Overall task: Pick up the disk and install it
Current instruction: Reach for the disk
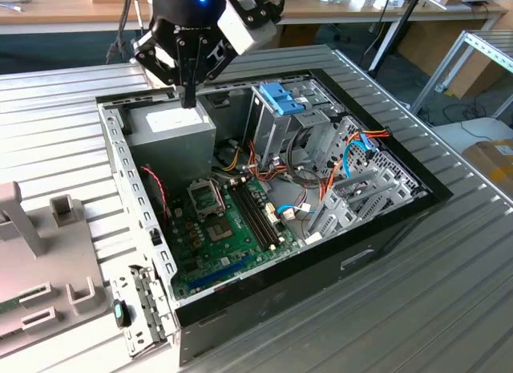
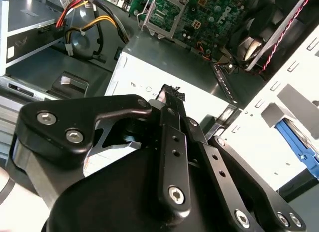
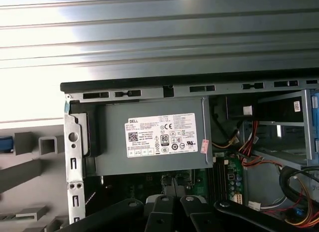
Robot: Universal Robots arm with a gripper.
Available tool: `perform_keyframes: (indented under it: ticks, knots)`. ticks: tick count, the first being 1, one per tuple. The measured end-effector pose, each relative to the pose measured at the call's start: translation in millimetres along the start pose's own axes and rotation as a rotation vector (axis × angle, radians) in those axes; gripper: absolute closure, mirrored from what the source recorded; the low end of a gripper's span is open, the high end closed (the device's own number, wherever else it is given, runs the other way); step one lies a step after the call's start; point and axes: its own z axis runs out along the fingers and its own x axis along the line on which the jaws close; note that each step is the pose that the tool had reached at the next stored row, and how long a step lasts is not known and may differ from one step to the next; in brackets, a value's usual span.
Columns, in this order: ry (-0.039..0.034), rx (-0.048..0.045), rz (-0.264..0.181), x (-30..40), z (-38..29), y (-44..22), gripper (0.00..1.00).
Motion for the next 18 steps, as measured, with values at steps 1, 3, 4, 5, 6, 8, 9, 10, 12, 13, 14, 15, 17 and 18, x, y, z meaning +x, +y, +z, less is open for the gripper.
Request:
perform_keyframes:
  ticks: [1, 3, 4, 5, 6, 8, 9, 10, 12, 13, 14, 15, 17, 18]
  knots:
    - [0.0, 0.0, 0.0, 1.5, 0.0, -0.1, 0.89]
    - [0.0, 0.0, 0.0, 4.0, -0.1, -0.3, 0.89]
    - [0.0, 0.0001, 0.0, 4.5, -0.1, -0.3, 0.89]
    - [0.0, 0.0001, 0.0, 5.3, -0.1, -0.4, 0.89]
    - [0.0, 0.0, 0.0, 5.6, -0.1, -0.4, 0.89]
    - [0.0, 0.0, 0.0, 5.6, -0.1, -0.4, 0.89]
    - [0.0, 0.0, 0.0, 5.7, -0.1, -0.4, 0.89]
    - [0.0, 0.0, 0.0, 5.7, -0.1, -0.4, 0.89]
    - [0.0, 0.0, 0.0, 6.2, -0.1, -0.5, 0.89]
    - [0.0, 0.0, 0.0, 6.7, -0.2, -0.5, 0.89]
    - [0.0, 0.0, 0.0, 8.2, -0.2, -0.6, 0.89]
    - [0.0, 0.0, 0.0, 9.0, -0.2, -0.7, 0.89]
    - [0.0, 0.0, 0.0, 11.1, -0.2, -0.8, 0.89]
    - [0.0, 0.0, 0.0, 12.7, -0.3, -1.0, 0.89]
